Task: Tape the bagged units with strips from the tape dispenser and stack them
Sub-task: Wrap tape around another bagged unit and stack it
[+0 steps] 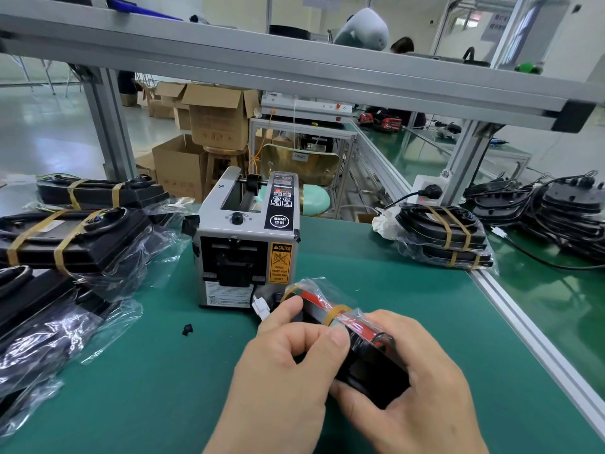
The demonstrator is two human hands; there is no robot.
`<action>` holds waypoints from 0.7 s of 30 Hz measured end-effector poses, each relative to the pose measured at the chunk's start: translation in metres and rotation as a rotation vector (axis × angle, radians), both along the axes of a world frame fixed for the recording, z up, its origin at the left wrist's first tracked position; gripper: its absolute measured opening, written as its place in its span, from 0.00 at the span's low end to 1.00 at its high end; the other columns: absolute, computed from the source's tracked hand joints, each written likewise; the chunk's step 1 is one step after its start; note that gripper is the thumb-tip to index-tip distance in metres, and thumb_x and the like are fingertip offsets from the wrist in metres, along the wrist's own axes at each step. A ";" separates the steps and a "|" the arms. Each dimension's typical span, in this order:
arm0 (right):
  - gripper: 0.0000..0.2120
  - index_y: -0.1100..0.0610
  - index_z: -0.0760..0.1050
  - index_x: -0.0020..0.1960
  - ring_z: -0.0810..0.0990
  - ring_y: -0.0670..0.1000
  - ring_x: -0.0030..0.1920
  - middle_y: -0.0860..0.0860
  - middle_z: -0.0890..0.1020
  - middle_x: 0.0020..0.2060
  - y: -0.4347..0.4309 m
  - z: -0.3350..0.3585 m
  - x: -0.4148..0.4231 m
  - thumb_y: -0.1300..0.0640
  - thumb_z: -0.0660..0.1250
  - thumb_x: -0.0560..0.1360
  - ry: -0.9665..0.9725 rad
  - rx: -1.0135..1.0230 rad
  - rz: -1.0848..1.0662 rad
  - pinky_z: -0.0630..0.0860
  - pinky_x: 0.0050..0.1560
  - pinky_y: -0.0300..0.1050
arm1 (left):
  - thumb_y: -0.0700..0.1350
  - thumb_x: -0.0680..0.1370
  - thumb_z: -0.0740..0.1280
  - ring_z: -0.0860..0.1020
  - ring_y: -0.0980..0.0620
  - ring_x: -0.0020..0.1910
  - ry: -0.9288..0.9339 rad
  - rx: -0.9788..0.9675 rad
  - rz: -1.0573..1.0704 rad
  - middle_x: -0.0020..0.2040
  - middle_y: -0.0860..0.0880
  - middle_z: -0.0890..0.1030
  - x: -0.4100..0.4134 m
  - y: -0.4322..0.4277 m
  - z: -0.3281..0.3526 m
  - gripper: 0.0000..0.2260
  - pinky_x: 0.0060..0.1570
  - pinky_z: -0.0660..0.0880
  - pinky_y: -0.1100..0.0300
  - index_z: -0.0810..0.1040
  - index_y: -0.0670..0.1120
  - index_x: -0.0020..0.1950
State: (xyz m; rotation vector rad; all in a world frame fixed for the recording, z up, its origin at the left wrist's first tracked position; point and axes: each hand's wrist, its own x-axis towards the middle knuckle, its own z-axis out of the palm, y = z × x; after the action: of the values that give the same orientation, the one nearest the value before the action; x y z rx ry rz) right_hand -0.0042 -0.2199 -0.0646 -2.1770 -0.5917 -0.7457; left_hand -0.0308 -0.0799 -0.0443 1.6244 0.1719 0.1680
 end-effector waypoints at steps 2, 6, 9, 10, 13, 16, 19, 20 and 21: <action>0.28 0.42 0.73 0.56 0.80 0.43 0.47 0.38 0.79 0.48 0.000 0.000 0.000 0.44 0.73 0.56 0.002 -0.003 0.001 0.75 0.45 0.40 | 0.51 0.70 0.70 0.60 0.86 0.54 0.001 0.008 -0.010 0.60 0.69 0.69 0.000 0.000 0.000 0.06 0.49 0.59 0.78 0.84 0.56 0.34; 0.28 0.41 0.72 0.55 0.80 0.43 0.46 0.39 0.79 0.47 0.000 -0.001 0.000 0.44 0.73 0.56 0.005 0.004 -0.001 0.75 0.44 0.39 | 0.51 0.71 0.70 0.59 0.86 0.55 -0.007 0.013 -0.026 0.59 0.70 0.68 0.000 -0.001 0.000 0.07 0.49 0.60 0.78 0.84 0.57 0.33; 0.25 0.42 0.73 0.54 0.80 0.44 0.46 0.39 0.79 0.47 0.000 -0.001 -0.001 0.44 0.72 0.58 0.011 0.010 -0.007 0.76 0.43 0.40 | 0.50 0.71 0.70 0.60 0.85 0.57 -0.005 0.029 -0.026 0.59 0.68 0.71 0.001 -0.002 -0.001 0.08 0.49 0.60 0.79 0.84 0.55 0.32; 0.25 0.42 0.73 0.54 0.80 0.44 0.46 0.39 0.79 0.47 0.001 -0.001 -0.001 0.44 0.72 0.58 0.010 0.012 -0.008 0.76 0.43 0.40 | 0.51 0.71 0.70 0.60 0.85 0.57 -0.003 0.030 -0.023 0.60 0.66 0.72 0.002 -0.002 -0.002 0.08 0.48 0.59 0.80 0.84 0.55 0.32; 0.24 0.42 0.73 0.54 0.80 0.44 0.46 0.39 0.79 0.46 0.002 -0.001 -0.001 0.43 0.71 0.59 0.002 0.020 -0.010 0.75 0.44 0.38 | 0.52 0.70 0.69 0.60 0.85 0.57 0.002 0.028 -0.009 0.62 0.64 0.72 0.001 -0.004 -0.002 0.07 0.48 0.59 0.81 0.84 0.56 0.32; 0.24 0.42 0.74 0.54 0.80 0.45 0.46 0.40 0.79 0.47 0.002 -0.001 -0.002 0.43 0.71 0.58 0.004 0.018 -0.012 0.75 0.44 0.39 | 0.54 0.68 0.69 0.60 0.85 0.57 -0.007 0.004 0.002 0.61 0.67 0.71 0.001 -0.005 -0.003 0.07 0.50 0.60 0.77 0.84 0.56 0.33; 0.25 0.42 0.73 0.54 0.80 0.45 0.46 0.40 0.79 0.47 0.002 -0.001 -0.002 0.43 0.72 0.58 0.011 0.017 -0.016 0.75 0.44 0.39 | 0.57 0.70 0.70 0.61 0.85 0.57 -0.016 -0.036 0.001 0.61 0.68 0.70 0.002 -0.005 -0.005 0.08 0.51 0.61 0.74 0.85 0.55 0.34; 0.26 0.42 0.73 0.54 0.80 0.45 0.46 0.40 0.79 0.47 0.002 -0.001 -0.002 0.43 0.72 0.58 0.013 0.016 -0.019 0.76 0.44 0.39 | 0.59 0.70 0.70 0.61 0.85 0.57 -0.024 -0.045 0.004 0.61 0.69 0.70 0.003 -0.005 -0.006 0.10 0.52 0.61 0.73 0.85 0.55 0.34; 0.26 0.42 0.73 0.55 0.80 0.45 0.46 0.40 0.79 0.47 0.001 -0.001 -0.002 0.42 0.72 0.57 0.016 0.013 -0.019 0.76 0.44 0.40 | 0.60 0.68 0.69 0.61 0.85 0.57 -0.028 -0.052 0.007 0.60 0.69 0.70 0.003 -0.005 -0.006 0.11 0.52 0.61 0.73 0.85 0.55 0.34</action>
State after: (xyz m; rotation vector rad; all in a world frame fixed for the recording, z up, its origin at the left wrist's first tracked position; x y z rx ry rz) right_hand -0.0061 -0.2185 -0.0656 -2.1770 -0.5570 -0.7402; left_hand -0.0280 -0.0849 -0.0505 1.5691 0.1594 0.1898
